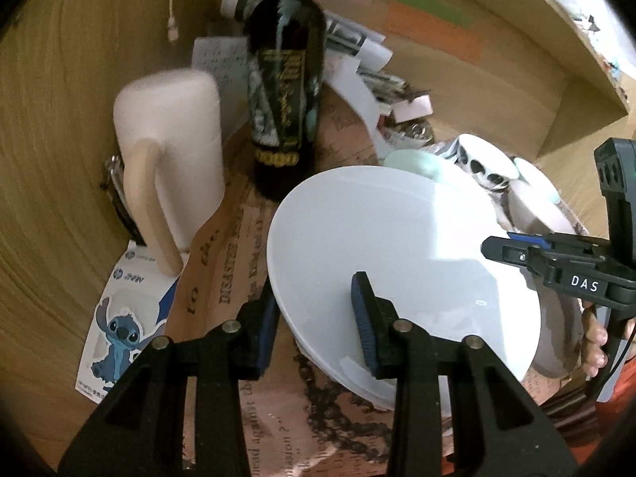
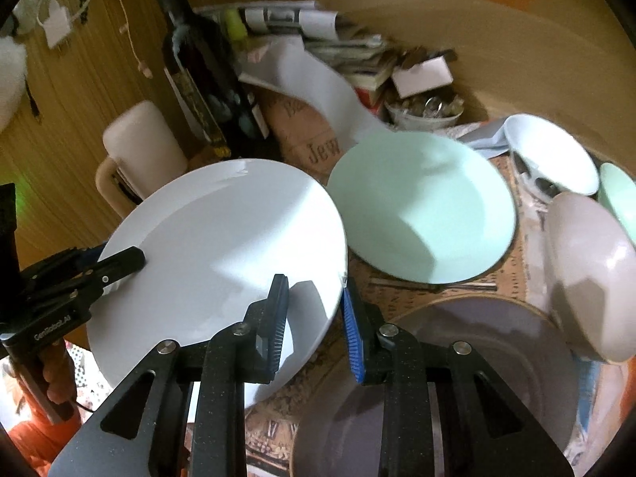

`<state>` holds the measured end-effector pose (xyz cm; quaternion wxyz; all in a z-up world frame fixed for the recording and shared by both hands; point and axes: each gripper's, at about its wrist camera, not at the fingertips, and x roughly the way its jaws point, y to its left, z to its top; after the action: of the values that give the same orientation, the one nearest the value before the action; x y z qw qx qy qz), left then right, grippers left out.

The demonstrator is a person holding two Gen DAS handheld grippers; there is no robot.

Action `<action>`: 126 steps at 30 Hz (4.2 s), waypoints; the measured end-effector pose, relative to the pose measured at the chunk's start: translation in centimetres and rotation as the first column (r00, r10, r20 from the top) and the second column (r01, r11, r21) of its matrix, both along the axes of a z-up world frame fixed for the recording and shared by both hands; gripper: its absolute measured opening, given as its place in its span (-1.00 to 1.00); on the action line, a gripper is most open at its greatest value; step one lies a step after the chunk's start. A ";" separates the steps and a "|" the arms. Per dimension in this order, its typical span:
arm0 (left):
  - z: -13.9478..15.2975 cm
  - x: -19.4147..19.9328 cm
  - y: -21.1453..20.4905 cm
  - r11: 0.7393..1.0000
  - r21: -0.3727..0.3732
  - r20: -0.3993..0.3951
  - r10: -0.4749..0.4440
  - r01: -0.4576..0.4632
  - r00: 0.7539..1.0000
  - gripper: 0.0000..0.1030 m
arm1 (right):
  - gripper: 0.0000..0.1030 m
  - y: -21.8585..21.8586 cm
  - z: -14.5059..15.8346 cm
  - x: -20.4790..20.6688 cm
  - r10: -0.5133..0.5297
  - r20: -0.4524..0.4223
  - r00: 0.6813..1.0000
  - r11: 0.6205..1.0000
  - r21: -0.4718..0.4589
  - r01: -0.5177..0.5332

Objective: Organize plates and bowls

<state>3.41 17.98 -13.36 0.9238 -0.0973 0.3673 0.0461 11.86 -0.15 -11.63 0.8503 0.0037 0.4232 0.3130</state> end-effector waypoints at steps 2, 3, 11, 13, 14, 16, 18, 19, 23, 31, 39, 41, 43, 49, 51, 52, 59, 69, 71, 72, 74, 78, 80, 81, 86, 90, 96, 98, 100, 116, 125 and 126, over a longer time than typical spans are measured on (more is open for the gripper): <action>0.5 0.0 -0.5 1.000 0.005 0.019 -0.007 0.006 1.000 -0.31 | -0.53 -0.5 0.6 -0.3 -0.007 0.018 1.000 1.000 0.004 0.007; 0.7 0.0 -0.7 1.000 0.006 0.027 -0.009 0.009 1.000 -0.30 | -0.53 -0.8 0.8 -0.6 -0.011 0.027 1.000 1.000 0.006 0.011; 2.2 0.0 -2.7 0.999 0.016 0.070 -0.050 0.049 0.996 -0.30 | -0.53 -3.5 1.9 -1.9 -0.059 0.072 0.996 0.998 0.030 0.057; 2.5 -0.1 -3.4 0.998 0.021 0.078 -0.063 0.062 0.995 -0.30 | -0.53 -4.2 2.1 -2.2 -0.074 0.076 0.994 0.997 0.036 0.071; 2.7 -0.1 -3.8 0.997 0.023 0.082 -0.072 0.070 0.994 -0.31 | -0.53 -4.6 2.2 -2.4 -0.080 0.079 0.994 0.996 0.039 0.077; 2.8 -0.1 -4.3 0.997 0.021 0.086 -0.080 0.078 0.993 -0.30 | -0.53 -5.1 2.3 -2.6 -0.090 0.085 0.992 0.995 0.042 0.087; 2.9 -0.1 -4.8 0.996 0.017 0.090 -0.091 0.090 0.992 -0.30 | -0.53 -5.8 2.4 -3.0 -0.104 0.089 0.991 0.994 0.045 0.100; 2.9 0.1 -5.2 0.995 0.015 0.091 -0.098 0.097 0.991 -0.30 | -0.53 -6.2 2.5 -3.1 -0.107 0.090 0.990 0.994 0.047 0.104; 3.0 0.3 -6.4 0.993 0.011 0.089 -0.119 0.119 0.989 -0.30 | -0.53 -7.8 2.5 -3.8 -0.129 0.093 0.987 0.991 0.057 0.124; 3.2 0.6 -9.3 0.986 0.034 0.082 -0.163 0.161 0.983 -0.30 | -0.53 -10.6 1.8 -4.8 -0.168 0.086 0.982 0.984 0.076 0.162; 2.8 1.2 -11.7 0.980 0.036 0.052 -0.197 0.195 0.979 -0.30 | -0.53 -13.4 0.7 -5.6 -0.189 0.065 0.980 0.979 0.091 0.183; 2.5 1.2 -12.4 0.979 0.042 0.041 -0.203 0.201 0.978 -0.30 | -0.53 -14.1 0.1 -5.7 -0.194 0.052 0.980 0.977 0.097 0.189; 2.4 1.2 -12.8 0.978 0.047 0.032 -0.205 0.203 0.978 -0.30 | -0.53 -14.7 -0.4 -5.7 -0.200 0.036 0.979 0.975 0.107 0.195; 1.3 1.4 -14.6 0.975 0.050 -0.014 -0.214 0.214 0.977 -0.30 | -0.53 -16.1 -2.1 -5.8 -0.207 -0.010 0.978 0.971 0.117 0.206; 0.8 1.6 -14.9 0.976 0.047 -0.029 -0.214 0.215 0.976 -0.30 | -0.53 -16.3 -2.6 -5.8 -0.207 -0.023 0.978 0.971 0.115 0.209; 0.5 1.8 -15.1 0.976 0.043 -0.040 -0.214 0.215 0.976 -0.30 | -0.53 -16.4 -2.8 -5.7 -0.207 -0.030 0.978 0.971 0.114 0.209; -0.9 2.4 -16.0 0.975 0.031 -0.083 -0.216 0.220 0.973 -0.30 | -0.53 -17.0 -4.1 -5.6 -0.216 -0.061 0.974 0.970 0.100 0.221; -2.0 3.7 -16.1 0.972 0.025 -0.123 -0.228 0.233 0.966 -0.29 | -0.53 -17.0 -4.8 -5.1 -0.226 -0.088 0.970 0.968 0.088 0.234; -2.3 3.9 -16.1 0.972 0.024 -0.130 -0.230 0.235 0.965 -0.29 | -0.53 -16.8 -4.8 -5.1 -0.233 -0.089 0.968 0.967 0.087 0.241; -2.3 4.0 -16.1 0.971 0.026 -0.132 -0.230 0.236 0.964 -0.29 | -0.53 -16.8 -4.8 -5.1 -0.237 -0.086 0.968 0.966 0.085 0.244; -2.5 4.1 -16.2 0.969 0.041 -0.135 -0.236 0.243 0.963 -0.30 | -0.53 -16.8 -4.7 -5.0 -0.244 -0.082 0.966 0.965 0.080 0.250; -2.6 4.2 -16.7 0.962 0.072 -0.136 -0.253 0.264 0.958 -0.30 | -0.53 -17.2 -4.6 -4.9 -0.263 -0.082 0.961 0.959 0.081 0.270; -2.7 4.4 -16.7 0.960 0.065 -0.140 -0.262 0.273 0.955 -0.30 | -0.53 -17.3 -4.5 -4.9 -0.267 -0.086 0.960 0.958 0.085 0.274; -2.7 4.4 -16.7 0.959 0.066 -0.140 -0.265 0.276 0.954 -0.30 | -0.53 -17.3 -4.5 -4.9 -0.268 -0.085 0.960 0.958 0.083 0.275; -2.8 4.6 -16.6 0.956 0.065 -0.138 -0.276 0.287 0.951 -0.30 | -0.53 -17.2 -4.4 -5.1 -0.265 -0.079 0.961 0.960 0.069 0.271; -2.8 4.6 -16.7 0.953 0.064 -0.142 -0.285 0.296 0.948 -0.30 | -0.53 -17.3 -4.3 -5.3 -0.262 -0.075 0.962 0.962 0.064 0.267; -3.0 5.1 -16.9 0.951 0.051 -0.155 -0.295 0.306 0.943 -0.29 | -0.52 -17.2 -4.1 -5.7 -0.278 -0.052 0.959 0.959 0.047 0.281; -3.0 5.1 -17.0 0.950 0.049 -0.154 -0.298 0.309 0.942 -0.29 | -0.51 -17.0 -4.0 -5.9 -0.290 -0.029 0.957 0.957 0.018 0.290; -3.2 5.2 -17.3 0.946 0.059 -0.152 -0.306 0.317 0.940 -0.28 | -0.47 -16.7 -3.9 -6.0 -0.307 0.021 0.951 0.951 -0.039 0.308; 0.4 4.6 -14.5 0.971 0.093 -0.042 -0.219 0.222 0.975 -0.11 | -0.14 -16.4 0.6 -4.8 -0.305 0.139 0.942 0.952 0.019 0.305; 4.0 5.3 -11.5 0.985 0.134 0.078 -0.120 0.109 0.990 0.55 | 0.27 -14.2 4.6 -2.5 -0.251 0.249 0.935 0.968 0.064 0.242; 4.4 5.5 -11.2 0.986 0.133 0.093 -0.110 0.097 0.990 0.65 | 0.28 -13.9 4.9 -1.8 -0.245 0.250 0.937 0.970 0.065 0.236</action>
<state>8.92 6.80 -8.96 0.9465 -0.0206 0.3216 0.0166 10.05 -14.05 -6.75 0.9294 0.0296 0.3008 0.2119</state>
